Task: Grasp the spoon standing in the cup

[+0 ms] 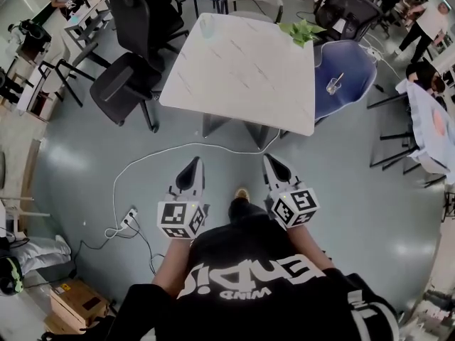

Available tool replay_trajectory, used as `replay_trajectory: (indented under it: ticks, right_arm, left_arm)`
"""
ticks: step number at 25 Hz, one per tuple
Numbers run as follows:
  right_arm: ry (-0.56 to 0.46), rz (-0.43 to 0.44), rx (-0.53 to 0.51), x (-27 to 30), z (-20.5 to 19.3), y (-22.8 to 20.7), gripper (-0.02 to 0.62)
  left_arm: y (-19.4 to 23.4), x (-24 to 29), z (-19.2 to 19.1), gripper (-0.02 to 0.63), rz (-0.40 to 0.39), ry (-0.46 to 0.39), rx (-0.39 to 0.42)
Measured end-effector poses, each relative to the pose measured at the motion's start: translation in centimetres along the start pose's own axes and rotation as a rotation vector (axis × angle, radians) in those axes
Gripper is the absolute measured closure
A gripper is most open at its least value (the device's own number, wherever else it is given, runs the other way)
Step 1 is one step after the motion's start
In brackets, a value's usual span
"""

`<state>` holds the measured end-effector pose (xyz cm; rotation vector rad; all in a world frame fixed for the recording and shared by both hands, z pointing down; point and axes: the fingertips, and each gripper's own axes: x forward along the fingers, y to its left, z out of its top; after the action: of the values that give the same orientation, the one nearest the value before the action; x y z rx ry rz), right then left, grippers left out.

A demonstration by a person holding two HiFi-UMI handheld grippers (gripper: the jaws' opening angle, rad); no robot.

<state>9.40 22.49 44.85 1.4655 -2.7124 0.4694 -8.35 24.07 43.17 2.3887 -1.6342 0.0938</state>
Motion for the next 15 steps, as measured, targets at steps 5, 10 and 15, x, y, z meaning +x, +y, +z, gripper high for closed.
replay_trajectory:
  ticks: [5,10,15]
  right_arm:
    - [0.003,0.025,-0.011,3.2,1.9,-3.5,0.583]
    - [0.004,0.046,-0.008,5.7,3.3,-7.1,0.583]
    - [0.009,0.085,-0.006,7.5,4.0,-8.8,0.583]
  left_arm:
    - [0.2,4.8,1.1,0.595,0.015,0.000,-0.012]
    - [-0.1,8.9,2.3,0.595,0.037,-0.010,-0.009]
    - [0.1,11.1,3.0,0.595,0.073,-0.019,-0.008]
